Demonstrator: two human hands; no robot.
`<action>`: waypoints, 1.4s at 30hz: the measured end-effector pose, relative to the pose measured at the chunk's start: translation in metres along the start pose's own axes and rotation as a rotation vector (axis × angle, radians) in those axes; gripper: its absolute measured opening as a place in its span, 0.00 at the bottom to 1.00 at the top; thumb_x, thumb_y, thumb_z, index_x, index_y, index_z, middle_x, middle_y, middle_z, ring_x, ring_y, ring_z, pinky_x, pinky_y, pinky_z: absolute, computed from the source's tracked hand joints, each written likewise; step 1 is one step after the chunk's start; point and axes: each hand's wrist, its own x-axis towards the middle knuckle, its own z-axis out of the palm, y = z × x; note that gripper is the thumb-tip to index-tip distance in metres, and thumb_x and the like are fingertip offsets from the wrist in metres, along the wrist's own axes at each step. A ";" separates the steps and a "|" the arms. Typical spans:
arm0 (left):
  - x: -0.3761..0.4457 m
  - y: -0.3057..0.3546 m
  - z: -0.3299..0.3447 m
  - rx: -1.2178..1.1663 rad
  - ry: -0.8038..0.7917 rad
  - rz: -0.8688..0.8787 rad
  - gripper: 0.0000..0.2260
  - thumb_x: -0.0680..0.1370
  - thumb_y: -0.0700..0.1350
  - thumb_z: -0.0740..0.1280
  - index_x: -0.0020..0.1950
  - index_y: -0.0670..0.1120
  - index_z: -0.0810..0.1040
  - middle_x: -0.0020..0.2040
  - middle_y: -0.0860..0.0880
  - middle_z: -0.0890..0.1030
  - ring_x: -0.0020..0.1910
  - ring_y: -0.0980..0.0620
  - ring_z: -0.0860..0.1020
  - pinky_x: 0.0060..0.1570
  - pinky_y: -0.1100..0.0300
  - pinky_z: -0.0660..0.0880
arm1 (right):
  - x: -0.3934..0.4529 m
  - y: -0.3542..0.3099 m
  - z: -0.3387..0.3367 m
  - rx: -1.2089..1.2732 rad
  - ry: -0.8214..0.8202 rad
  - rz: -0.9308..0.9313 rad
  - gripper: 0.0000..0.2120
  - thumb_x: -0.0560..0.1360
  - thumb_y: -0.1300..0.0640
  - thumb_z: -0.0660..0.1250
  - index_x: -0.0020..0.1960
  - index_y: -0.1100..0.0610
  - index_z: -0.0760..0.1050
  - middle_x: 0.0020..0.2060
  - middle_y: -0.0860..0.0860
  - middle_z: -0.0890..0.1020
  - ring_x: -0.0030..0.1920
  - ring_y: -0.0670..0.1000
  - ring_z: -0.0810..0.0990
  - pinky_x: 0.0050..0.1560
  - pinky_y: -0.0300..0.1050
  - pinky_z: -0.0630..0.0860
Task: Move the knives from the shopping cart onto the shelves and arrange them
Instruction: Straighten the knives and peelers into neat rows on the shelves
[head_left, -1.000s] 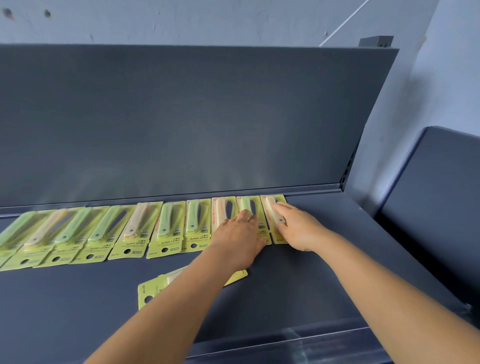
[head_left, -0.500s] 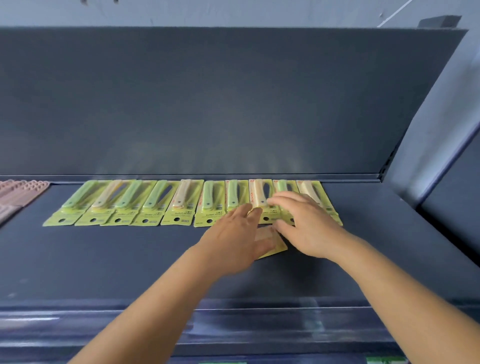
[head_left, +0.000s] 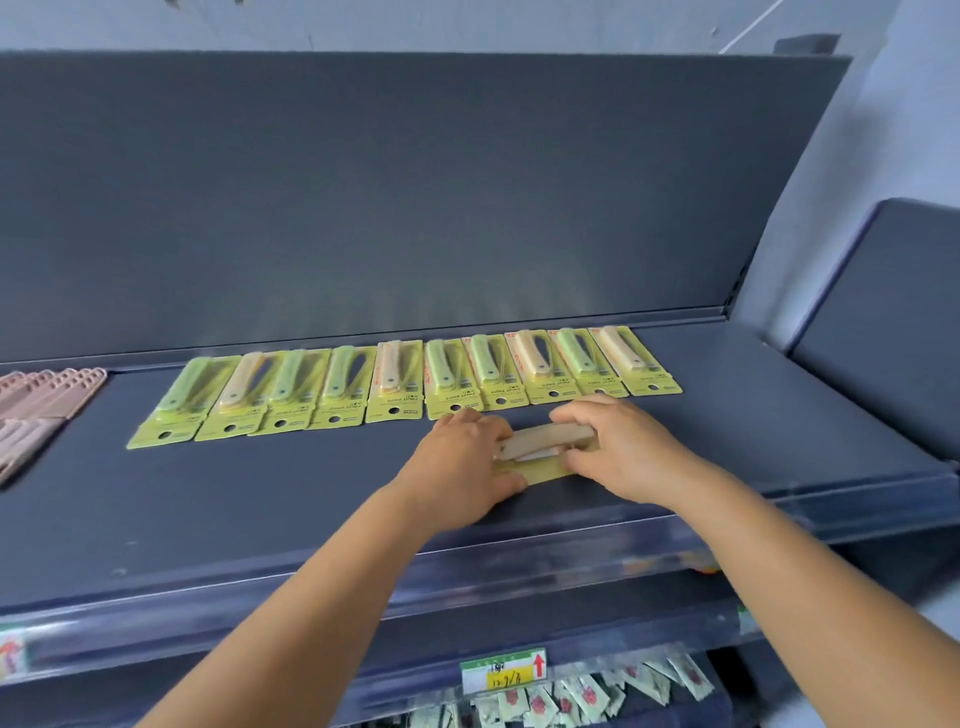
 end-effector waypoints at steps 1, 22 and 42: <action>0.001 0.001 0.000 -0.016 0.001 0.003 0.22 0.74 0.54 0.69 0.65 0.49 0.71 0.61 0.48 0.73 0.60 0.48 0.68 0.57 0.59 0.65 | -0.003 0.001 0.000 0.012 0.022 0.026 0.19 0.75 0.54 0.69 0.65 0.50 0.73 0.61 0.46 0.74 0.62 0.49 0.70 0.58 0.42 0.67; 0.093 0.122 0.028 -0.409 0.112 0.165 0.20 0.80 0.42 0.61 0.73 0.47 0.63 0.63 0.45 0.67 0.49 0.48 0.74 0.53 0.66 0.67 | 0.010 0.077 -0.048 0.807 0.460 0.517 0.27 0.75 0.64 0.66 0.72 0.49 0.64 0.52 0.52 0.80 0.50 0.53 0.80 0.49 0.49 0.79; 0.173 0.108 0.049 0.183 0.023 0.190 0.25 0.82 0.52 0.55 0.77 0.47 0.56 0.76 0.49 0.57 0.75 0.48 0.56 0.74 0.53 0.53 | 0.106 0.178 -0.066 0.063 0.220 0.392 0.20 0.79 0.64 0.55 0.67 0.53 0.74 0.67 0.52 0.71 0.62 0.55 0.73 0.56 0.43 0.71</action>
